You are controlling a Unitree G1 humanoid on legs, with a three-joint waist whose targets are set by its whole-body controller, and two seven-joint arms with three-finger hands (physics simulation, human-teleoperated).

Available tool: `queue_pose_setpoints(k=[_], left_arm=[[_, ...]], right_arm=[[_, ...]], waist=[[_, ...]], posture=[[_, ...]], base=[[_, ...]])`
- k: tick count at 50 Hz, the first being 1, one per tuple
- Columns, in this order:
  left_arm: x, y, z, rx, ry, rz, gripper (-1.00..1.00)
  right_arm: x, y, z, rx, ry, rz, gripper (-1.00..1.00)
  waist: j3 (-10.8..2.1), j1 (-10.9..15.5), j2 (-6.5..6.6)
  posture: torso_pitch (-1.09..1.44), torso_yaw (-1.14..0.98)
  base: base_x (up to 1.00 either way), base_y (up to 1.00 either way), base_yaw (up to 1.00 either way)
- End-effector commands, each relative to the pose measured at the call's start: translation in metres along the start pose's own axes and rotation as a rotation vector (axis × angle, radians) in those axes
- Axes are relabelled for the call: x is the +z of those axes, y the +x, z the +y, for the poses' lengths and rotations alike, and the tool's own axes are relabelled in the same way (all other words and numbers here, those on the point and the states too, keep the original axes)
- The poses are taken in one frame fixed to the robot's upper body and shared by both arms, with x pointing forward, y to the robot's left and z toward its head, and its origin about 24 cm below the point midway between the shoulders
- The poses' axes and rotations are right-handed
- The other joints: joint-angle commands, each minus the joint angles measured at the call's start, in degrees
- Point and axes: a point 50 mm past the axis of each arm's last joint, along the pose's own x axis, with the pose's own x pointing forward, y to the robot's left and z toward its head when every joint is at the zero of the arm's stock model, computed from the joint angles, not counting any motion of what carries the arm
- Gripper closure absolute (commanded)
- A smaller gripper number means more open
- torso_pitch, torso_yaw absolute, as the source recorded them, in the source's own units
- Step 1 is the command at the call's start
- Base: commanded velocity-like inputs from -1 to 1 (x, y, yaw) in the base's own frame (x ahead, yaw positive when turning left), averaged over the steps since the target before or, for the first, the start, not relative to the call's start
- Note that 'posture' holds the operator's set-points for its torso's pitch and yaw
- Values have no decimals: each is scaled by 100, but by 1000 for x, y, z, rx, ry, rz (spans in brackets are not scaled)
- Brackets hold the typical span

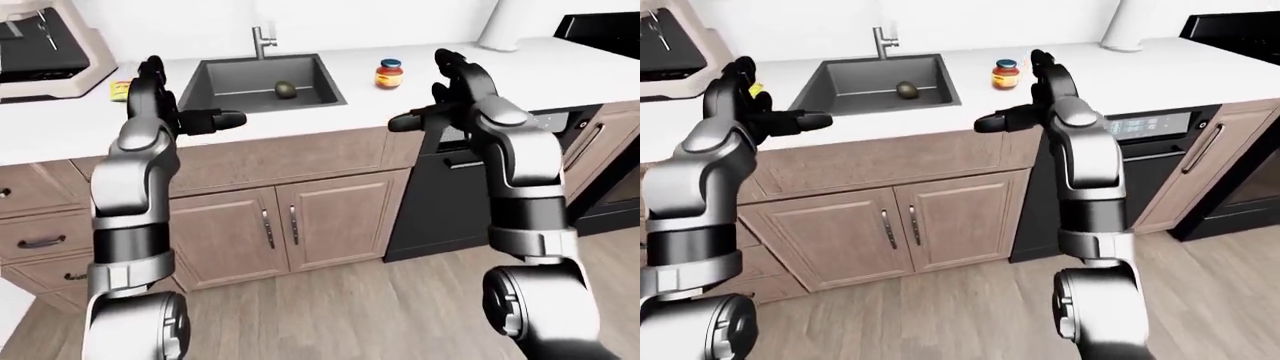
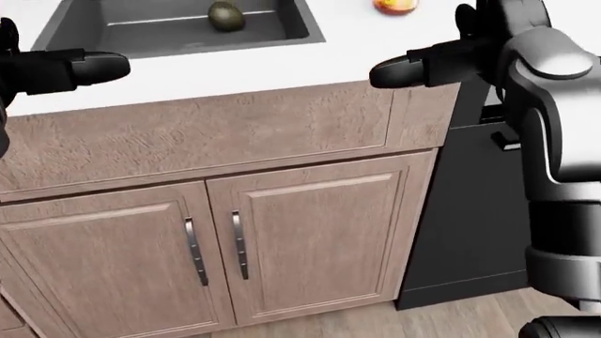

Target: Turn the sink spout to the right.

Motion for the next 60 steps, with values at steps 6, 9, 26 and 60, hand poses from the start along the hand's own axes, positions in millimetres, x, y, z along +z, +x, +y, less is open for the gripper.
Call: queue_pose_setpoints(k=[6, 9, 26, 60], left_arm=[[26, -3, 0, -6, -8, -104, -100], [24, -2, 0, -5, -6, -101, -100], [23, -2, -2, -4, -5, -101, -100], [28, -5, 3, 4, -17, -106, -100]], right_arm=[[28, -6, -3, -17, -15, -103, -100], [31, -6, -2, -9, -21, -121, -100], [33, -8, -1, 23, 35, -137, -100], [26, -6, 5, 54, 47, -123, -100]], waist=[[-169, -1, -340], [-97, -44, -254], [-124, 45, -220], [-155, -91, 195]], posture=[[0, 0], [0, 0], [0, 0], [0, 0]], base=[[21, 0, 0], [12, 0, 0], [0, 50, 0], [7, 0, 0]])
